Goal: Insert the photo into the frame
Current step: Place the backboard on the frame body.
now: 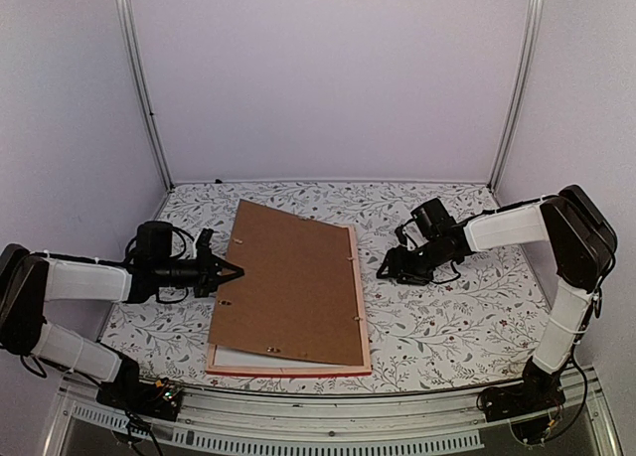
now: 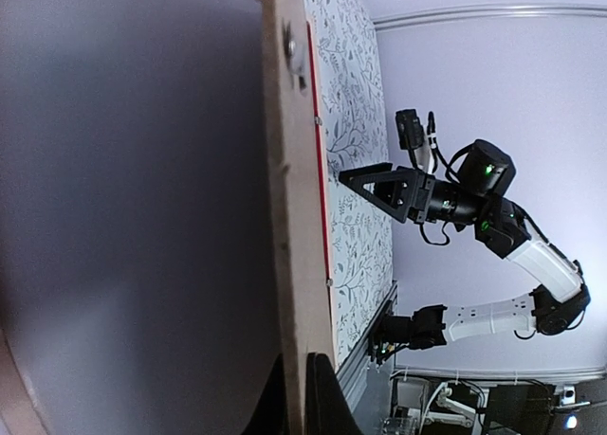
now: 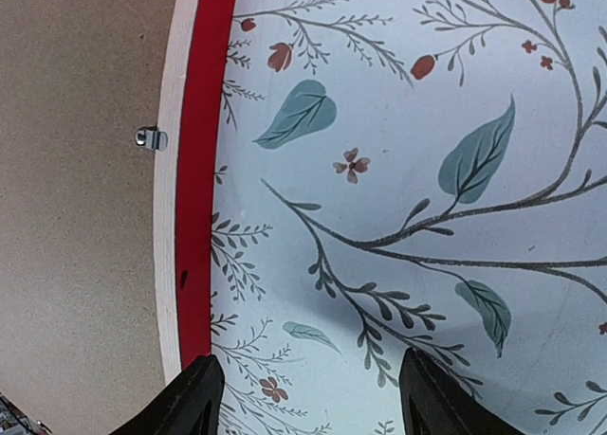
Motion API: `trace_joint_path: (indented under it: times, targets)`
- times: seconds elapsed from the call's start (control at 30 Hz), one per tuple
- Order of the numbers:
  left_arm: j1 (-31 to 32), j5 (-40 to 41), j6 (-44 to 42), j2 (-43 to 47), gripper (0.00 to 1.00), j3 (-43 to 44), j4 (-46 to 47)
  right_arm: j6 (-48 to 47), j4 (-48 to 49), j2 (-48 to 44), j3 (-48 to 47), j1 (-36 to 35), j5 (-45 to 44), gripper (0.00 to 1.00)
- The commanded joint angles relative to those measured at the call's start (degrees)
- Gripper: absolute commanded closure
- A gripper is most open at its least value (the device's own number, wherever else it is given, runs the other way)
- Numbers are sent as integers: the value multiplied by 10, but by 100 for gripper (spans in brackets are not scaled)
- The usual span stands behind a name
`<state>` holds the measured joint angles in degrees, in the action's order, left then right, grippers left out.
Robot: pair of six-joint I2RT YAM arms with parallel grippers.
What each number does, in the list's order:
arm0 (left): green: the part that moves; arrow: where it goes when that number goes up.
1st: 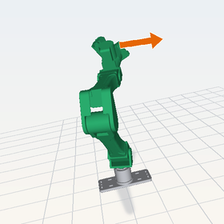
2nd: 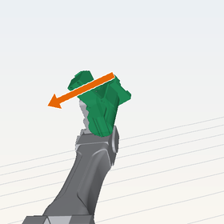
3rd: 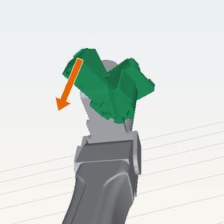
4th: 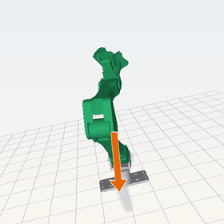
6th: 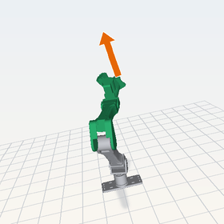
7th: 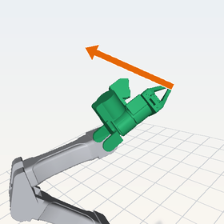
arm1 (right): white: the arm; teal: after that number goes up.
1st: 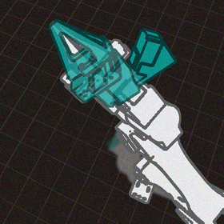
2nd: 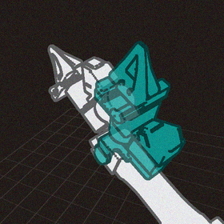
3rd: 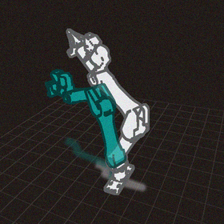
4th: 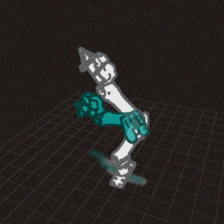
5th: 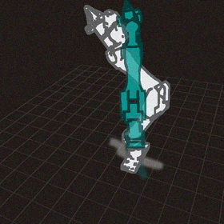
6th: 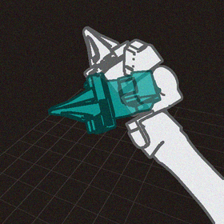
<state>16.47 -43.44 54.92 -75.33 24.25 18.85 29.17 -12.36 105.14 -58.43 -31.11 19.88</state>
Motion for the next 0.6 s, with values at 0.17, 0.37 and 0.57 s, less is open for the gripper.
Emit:
trace_joint_path:
  times: [0.17,0.37,0.57]
  targets:
    - [-6,60,-42,8,100,-7,35,3,-18,22,7,-7,-1,32]
    - [-5,39,-42,-15,100,-6,41,3,-17,27,6,-7,1,32]
    - [-2,42,-37,-15,100,-14,46,4,-16,28,5,-8,2,32]
